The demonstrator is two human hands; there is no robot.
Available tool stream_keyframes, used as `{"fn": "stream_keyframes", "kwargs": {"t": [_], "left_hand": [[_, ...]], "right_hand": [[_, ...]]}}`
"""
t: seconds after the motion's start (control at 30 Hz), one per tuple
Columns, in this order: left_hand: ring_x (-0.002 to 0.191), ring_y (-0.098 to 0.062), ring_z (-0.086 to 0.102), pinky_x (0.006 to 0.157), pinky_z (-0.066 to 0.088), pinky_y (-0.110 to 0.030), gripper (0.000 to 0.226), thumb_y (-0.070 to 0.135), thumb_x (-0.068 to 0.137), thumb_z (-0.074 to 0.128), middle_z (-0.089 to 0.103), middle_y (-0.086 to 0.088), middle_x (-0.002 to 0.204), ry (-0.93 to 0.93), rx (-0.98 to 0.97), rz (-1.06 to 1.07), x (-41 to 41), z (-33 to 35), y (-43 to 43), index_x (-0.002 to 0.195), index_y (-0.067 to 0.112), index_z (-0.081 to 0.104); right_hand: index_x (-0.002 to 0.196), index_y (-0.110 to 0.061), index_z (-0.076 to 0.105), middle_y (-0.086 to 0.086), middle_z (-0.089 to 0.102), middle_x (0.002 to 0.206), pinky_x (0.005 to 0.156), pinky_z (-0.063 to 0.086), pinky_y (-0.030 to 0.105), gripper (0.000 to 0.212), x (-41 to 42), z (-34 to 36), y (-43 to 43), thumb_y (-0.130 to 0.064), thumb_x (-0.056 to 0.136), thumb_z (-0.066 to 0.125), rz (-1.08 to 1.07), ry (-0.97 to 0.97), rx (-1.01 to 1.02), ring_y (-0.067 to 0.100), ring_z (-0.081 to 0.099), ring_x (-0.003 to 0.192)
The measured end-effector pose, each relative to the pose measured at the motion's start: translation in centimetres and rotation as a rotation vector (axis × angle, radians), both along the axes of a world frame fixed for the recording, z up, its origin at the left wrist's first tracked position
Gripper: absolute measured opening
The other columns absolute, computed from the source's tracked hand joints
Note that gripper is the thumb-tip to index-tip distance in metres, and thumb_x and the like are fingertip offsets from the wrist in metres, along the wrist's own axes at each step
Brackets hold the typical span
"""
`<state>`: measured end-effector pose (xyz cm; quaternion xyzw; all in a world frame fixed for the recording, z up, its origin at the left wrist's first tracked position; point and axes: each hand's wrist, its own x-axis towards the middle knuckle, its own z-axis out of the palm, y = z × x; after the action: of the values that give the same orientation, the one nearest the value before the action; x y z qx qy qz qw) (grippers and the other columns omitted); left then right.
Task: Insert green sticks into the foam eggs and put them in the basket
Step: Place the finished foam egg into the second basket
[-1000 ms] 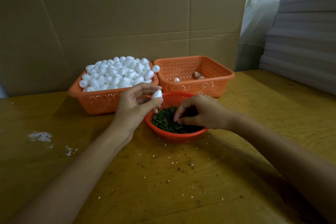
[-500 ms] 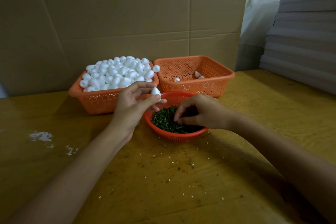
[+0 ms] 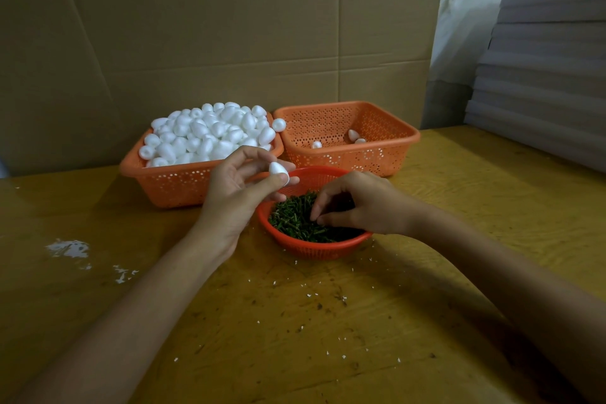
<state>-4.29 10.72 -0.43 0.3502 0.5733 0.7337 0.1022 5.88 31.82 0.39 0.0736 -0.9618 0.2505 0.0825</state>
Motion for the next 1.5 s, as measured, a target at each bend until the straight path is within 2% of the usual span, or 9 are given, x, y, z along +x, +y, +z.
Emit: {"fn": "stream_keyframes", "kwargs": {"t": [0.6,0.9,1.13,1.33,1.5], "left_hand": [[0.109,-0.029,0.076,0.075,0.061,-0.025,0.03,-0.014,0.083,0.076,0.078,-0.016,0.11,0.037,-0.021,0.017,0.13,-0.13,-0.12,0.088,0.01,0.06],[0.107,-0.026,0.076,0.094,0.061,-0.034,0.03,-0.017,0.076,0.081,0.079,-0.013,0.106,0.144,-0.059,0.063,0.26,-0.03,-0.03,0.083,0.007,0.064],[0.106,-0.029,0.077,0.09,0.062,-0.034,0.037,-0.018,0.075,0.081,0.08,-0.014,0.107,0.108,-0.038,0.036,0.07,-0.26,0.06,0.095,0.006,0.06],[0.102,-0.028,0.078,0.088,0.062,-0.031,0.031,-0.016,0.074,0.082,0.08,-0.012,0.106,0.14,-0.057,0.038,0.2,-0.29,0.14,0.09,0.003,0.063],[0.101,-0.027,0.079,0.085,0.063,-0.03,0.03,-0.013,0.072,0.085,0.078,-0.01,0.11,0.125,-0.07,0.055,0.0,-0.36,0.05,0.089,0.003,0.066]], "right_hand": [[0.098,-0.04,0.078,-0.026,0.075,0.1,0.095,0.056,0.041,0.015,-0.02,-0.02,-0.02,-0.026,0.091,0.079,0.005,0.004,-0.004,-0.006,0.068,0.099],[0.098,-0.039,0.078,-0.024,0.075,0.1,0.096,0.055,0.042,0.015,0.08,0.09,-0.11,-0.026,0.091,0.078,0.0,0.001,-0.002,-0.005,0.068,0.1],[0.101,-0.037,0.078,-0.023,0.076,0.1,0.098,0.054,0.043,0.017,0.14,0.11,-0.08,-0.024,0.09,0.079,0.002,0.0,-0.02,-0.004,0.068,0.101],[0.116,-0.033,0.073,-0.019,0.075,0.096,0.1,0.053,0.043,0.03,0.13,0.09,-0.15,-0.015,0.093,0.076,0.0,0.02,-0.042,-0.004,0.068,0.099],[0.117,-0.027,0.076,-0.013,0.074,0.105,0.097,0.054,0.039,0.022,0.08,0.13,-0.16,-0.019,0.097,0.073,-0.006,0.076,-0.039,0.002,0.068,0.102]]}}
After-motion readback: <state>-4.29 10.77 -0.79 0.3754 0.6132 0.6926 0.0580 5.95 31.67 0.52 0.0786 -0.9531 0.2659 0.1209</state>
